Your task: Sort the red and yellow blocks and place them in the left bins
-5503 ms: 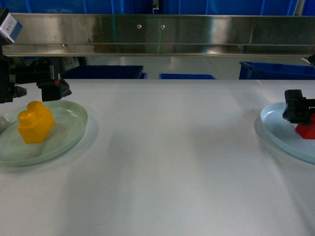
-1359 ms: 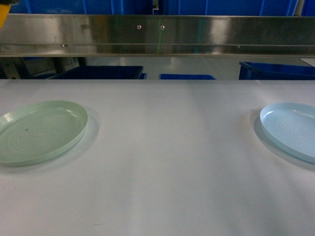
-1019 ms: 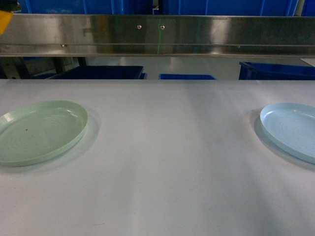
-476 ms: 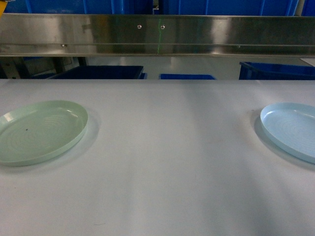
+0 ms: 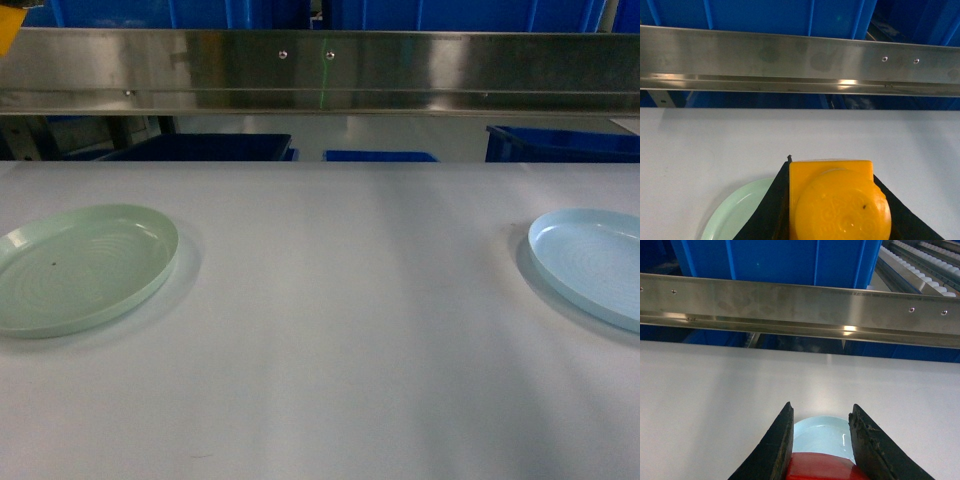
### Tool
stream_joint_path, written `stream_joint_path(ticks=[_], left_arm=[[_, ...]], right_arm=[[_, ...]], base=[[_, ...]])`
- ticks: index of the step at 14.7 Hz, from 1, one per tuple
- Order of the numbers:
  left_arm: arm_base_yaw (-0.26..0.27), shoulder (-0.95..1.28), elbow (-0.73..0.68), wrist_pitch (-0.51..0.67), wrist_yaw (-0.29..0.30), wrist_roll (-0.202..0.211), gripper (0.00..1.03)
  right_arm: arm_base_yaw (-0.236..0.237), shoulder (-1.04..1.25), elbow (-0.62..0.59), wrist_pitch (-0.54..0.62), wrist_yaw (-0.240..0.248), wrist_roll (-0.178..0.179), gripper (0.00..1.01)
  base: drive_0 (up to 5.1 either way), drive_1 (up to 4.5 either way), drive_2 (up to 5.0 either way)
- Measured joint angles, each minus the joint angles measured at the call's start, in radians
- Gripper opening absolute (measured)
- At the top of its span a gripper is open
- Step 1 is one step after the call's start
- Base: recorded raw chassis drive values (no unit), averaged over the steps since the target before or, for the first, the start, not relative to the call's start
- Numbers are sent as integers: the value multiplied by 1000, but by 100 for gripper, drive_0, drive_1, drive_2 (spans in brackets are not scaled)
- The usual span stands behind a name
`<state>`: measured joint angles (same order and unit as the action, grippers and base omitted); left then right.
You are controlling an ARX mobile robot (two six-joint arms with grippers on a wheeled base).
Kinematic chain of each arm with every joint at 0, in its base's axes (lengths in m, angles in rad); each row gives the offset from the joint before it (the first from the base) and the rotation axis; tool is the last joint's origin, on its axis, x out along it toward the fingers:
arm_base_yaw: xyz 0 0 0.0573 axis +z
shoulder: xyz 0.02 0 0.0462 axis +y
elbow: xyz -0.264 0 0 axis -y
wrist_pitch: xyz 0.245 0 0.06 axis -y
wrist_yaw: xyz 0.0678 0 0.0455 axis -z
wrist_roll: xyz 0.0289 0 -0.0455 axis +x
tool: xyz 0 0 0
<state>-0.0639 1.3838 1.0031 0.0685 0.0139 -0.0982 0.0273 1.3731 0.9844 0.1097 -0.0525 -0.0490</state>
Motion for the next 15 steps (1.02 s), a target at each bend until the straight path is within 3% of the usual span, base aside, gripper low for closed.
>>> stream_joint_path(ticks=[15], left_arm=[[0,0,0,0,1,0,27]], right_arm=[[0,0,0,-1,0,1,28]], base=[[0,0,0]])
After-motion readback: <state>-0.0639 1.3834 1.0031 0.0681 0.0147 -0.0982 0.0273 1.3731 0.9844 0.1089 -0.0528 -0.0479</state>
